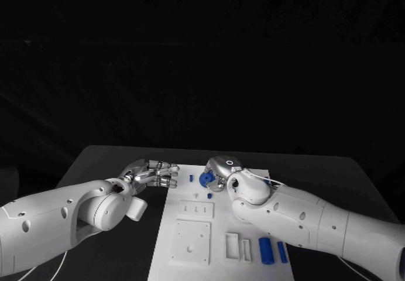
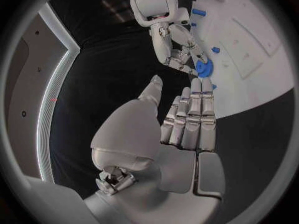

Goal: Assemble the parts on the task board

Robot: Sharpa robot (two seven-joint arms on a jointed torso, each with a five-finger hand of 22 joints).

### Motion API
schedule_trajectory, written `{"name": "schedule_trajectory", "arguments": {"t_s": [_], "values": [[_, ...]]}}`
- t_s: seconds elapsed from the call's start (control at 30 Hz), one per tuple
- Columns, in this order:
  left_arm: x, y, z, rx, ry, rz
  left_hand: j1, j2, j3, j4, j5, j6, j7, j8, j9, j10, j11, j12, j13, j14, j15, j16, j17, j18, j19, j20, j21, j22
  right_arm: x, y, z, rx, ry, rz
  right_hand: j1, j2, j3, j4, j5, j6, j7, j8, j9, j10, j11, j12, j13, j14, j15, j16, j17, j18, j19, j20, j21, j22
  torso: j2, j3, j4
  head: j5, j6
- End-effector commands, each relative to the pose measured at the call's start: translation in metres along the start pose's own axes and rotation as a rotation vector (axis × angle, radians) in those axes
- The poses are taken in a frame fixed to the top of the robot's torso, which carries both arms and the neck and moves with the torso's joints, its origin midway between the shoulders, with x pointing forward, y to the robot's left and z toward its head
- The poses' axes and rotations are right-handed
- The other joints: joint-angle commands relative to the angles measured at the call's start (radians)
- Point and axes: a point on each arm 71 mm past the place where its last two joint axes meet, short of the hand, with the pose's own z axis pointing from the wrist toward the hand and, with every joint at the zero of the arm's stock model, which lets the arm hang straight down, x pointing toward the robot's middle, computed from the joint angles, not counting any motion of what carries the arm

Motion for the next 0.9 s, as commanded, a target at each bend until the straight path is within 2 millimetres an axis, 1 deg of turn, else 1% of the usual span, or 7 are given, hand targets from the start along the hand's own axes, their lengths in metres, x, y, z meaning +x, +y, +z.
{"name": "schedule_trajectory", "arguments": {"t_s": [0.03,0.5,0.6,0.73,0.8,0.83,0.9], "values": [[0.0016,-0.001,0.0003,0.006,0.008,0.001,0.006,-0.006,0.004,-0.002,-0.001,-0.005,0.003,-0.002,-0.001,-0.005,-0.002,-0.004,0.001,-0.004,0.003,-0.006,-0.001,-0.014,-0.007,0.003,0.003,-0.001,0.0006,-0.0008,0.0002,0.016,0.004,-0.023,0.006,0.003,0.004,0.004,-0.005,0.016,0.004,0.004,0.001,0.0,-0.004,-0.006,-0.002,-0.002,-0.006,-0.005,-0.002,0.011,0.057,-0.006,-0.005,-0.002,0.0,-0.0004,-0.0001,-0.001,-0.001],[0.0009,-0.0008,0.0,0.005,0.007,0.002,0.006,-0.006,0.004,-0.002,-0.001,-0.005,0.003,-0.002,-0.001,-0.005,-0.002,-0.004,0.001,-0.004,0.003,-0.006,-0.001,-0.014,-0.007,0.003,0.003,-0.001,0.002,-0.002,0.0,0.021,0.022,-0.007,0.006,-0.001,-0.002,0.006,-0.017,0.01,0.005,0.004,0.001,-0.003,-0.003,-0.011,-0.006,-0.002,-0.006,-0.008,-0.003,0.011,0.056,-0.006,-0.009,-0.005,0.0,-0.0008,0.0003,-0.002,-0.004],[0.0008,-0.0008,0.0,0.005,0.007,0.002,0.006,-0.006,0.004,-0.002,-0.001,-0.005,0.003,-0.002,-0.001,-0.005,-0.002,-0.004,0.001,-0.004,0.003,-0.006,-0.001,-0.014,-0.007,0.003,0.003,-0.001,0.0025,-0.0016,0.0001,0.017,0.028,0.004,0.002,-0.012,-0.015,0.012,-0.035,-0.047,0.018,0.004,-0.001,-0.004,0.004,-0.014,-0.009,-0.002,-0.002,-0.011,-0.005,0.013,0.056,-0.003,-0.012,-0.007,0.0,-0.0012,-0.0006,-0.003,-0.003],[0.0009,-0.0008,0.0002,0.004,0.008,0.002,0.006,-0.006,0.004,-0.002,-0.001,-0.005,0.003,-0.002,-0.001,-0.005,-0.002,-0.004,0.001,-0.004,0.003,-0.006,-0.001,-0.014,-0.007,0.003,0.003,-0.001,0.0031,-0.0017,0.0003,0.014,0.033,0.019,0.003,-0.016,-0.075,0.04,-0.037,-0.137,0.015,0.003,-0.002,-0.004,-0.006,-0.018,-0.014,-0.001,-0.006,-0.012,-0.005,0.017,0.056,-0.003,-0.014,-0.011,-0.001,-0.001,0.0001,-0.002,-0.002],[0.0008,-0.0008,0.0003,0.004,0.007,0.002,0.006,-0.006,0.004,-0.002,-0.001,-0.005,0.003,-0.002,-0.001,-0.005,-0.002,-0.004,0.001,-0.004,0.003,-0.006,-0.001,-0.014,-0.007,0.003,0.003,-0.001,0.0033,-0.0022,0.0004,0.014,0.036,0.027,-0.018,-0.015,-0.084,0.065,0.004,-0.16,0.004,0.002,-0.002,-0.004,-0.021,-0.021,-0.016,-0.001,-0.016,-0.012,-0.005,0.013,0.057,-0.01,-0.013,-0.011,-0.001,-0.0009,0.0004,-0.002,-0.002],[0.0006,-0.0008,0.0003,0.005,0.007,0.002,0.006,-0.006,0.004,-0.002,-0.001,-0.005,0.003,-0.002,-0.001,-0.005,-0.002,-0.004,0.001,-0.004,0.003,-0.006,-0.001,-0.014,-0.007,0.003,0.003,-0.001,0.0035,-0.0027,0.0004,0.015,0.037,0.03,-0.025,-0.017,-0.09,0.073,0.008,-0.166,0.007,0.002,-0.003,-0.004,-0.018,-0.021,-0.016,-0.001,-0.015,-0.014,-0.005,0.01,0.057,-0.012,-0.013,-0.012,-0.001,-0.0009,0.0003,-0.003,-0.003],[0.0003,-0.0008,0.0003,0.005,0.006,0.003,0.006,-0.006,0.004,-0.002,-0.001,-0.006,0.003,-0.002,-0.001,-0.005,-0.002,-0.004,0.001,-0.004,0.003,-0.006,-0.001,-0.014,-0.007,0.003,0.003,-0.001,0.0037,-0.0039,0.0003,0.016,0.04,0.043,-0.042,-0.018,-0.108,0.118,0.013,-0.179,0.006,0.001,-0.003,-0.004,-0.017,-0.024,-0.017,0.0,-0.015,-0.015,-0.005,0.007,0.057,-0.013,-0.013,-0.014,-0.001,-0.0009,0.0,-0.003,-0.005]]}}
